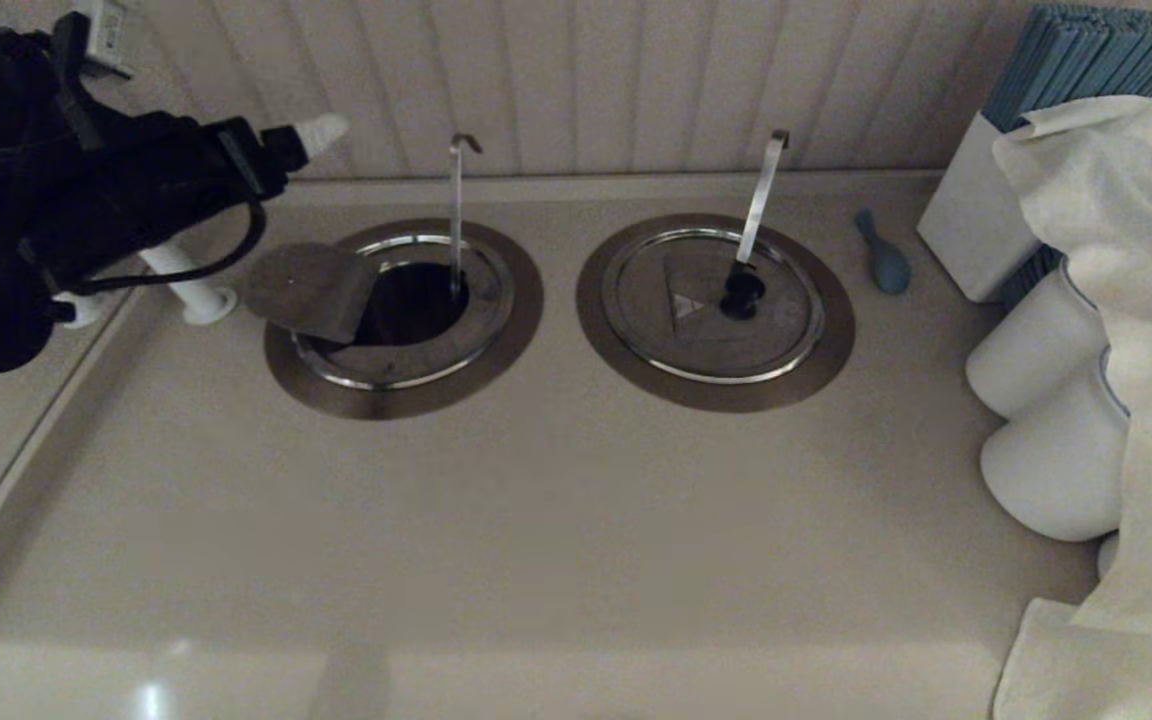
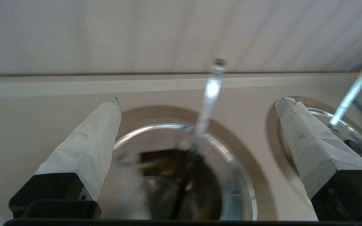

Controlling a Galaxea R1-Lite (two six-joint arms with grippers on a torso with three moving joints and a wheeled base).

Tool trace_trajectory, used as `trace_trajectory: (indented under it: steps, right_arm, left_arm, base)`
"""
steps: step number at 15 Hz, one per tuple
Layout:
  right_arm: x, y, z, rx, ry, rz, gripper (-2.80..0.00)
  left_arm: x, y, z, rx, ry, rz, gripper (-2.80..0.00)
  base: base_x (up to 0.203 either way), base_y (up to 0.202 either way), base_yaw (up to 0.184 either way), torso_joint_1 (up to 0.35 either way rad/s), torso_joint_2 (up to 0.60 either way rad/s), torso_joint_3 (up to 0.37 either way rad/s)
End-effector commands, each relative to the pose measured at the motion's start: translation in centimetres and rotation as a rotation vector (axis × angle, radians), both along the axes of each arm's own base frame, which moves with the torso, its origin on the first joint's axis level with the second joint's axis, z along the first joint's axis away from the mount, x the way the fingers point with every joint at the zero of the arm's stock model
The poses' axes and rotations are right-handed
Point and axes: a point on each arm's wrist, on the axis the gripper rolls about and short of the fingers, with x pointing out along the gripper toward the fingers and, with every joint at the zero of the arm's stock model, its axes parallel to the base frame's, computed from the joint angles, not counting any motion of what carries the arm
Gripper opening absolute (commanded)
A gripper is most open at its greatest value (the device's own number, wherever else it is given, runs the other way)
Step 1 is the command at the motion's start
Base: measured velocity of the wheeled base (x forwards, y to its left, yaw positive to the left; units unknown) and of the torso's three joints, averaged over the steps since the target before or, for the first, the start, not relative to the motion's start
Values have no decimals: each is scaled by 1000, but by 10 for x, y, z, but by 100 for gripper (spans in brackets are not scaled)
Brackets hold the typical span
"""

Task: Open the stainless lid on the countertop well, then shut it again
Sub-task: Stir with a spoon

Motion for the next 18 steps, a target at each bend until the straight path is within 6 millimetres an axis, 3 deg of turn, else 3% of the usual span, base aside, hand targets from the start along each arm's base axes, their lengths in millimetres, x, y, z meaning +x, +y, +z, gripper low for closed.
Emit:
trace_trajectory:
  steps: [1,5,7,14,16,18]
  right_arm:
    - [0,0,0,0,-1,0,-280]
    - [0,0,0,0,-1,0,-280]
    - [0,0,0,0,-1,0,-280]
    - [0,0,0,0,-1,0,-280]
    - [0,0,0,0,-1,2,-280]
    - [0,0,0,0,-1,1,-280]
  left_arm:
    - [29,-12,-17,7,30,-19,0]
    - [60,-17,-30,39,67,49,0]
    - [73,-22,-28,33,68,77,0]
    - [86,-57,-41,30,107,44,0]
    - [92,-77,-54,36,126,12,0]
    - [97,-82,-60,33,117,13,0]
  base:
    - [0,0,0,0,0,0]
    - [0,0,0,0,0,0]
    - [0,0,0,0,0,0]
    - [0,0,0,0,0,0]
    - [0,0,0,0,0,0]
    - [0,0,0,0,0,0]
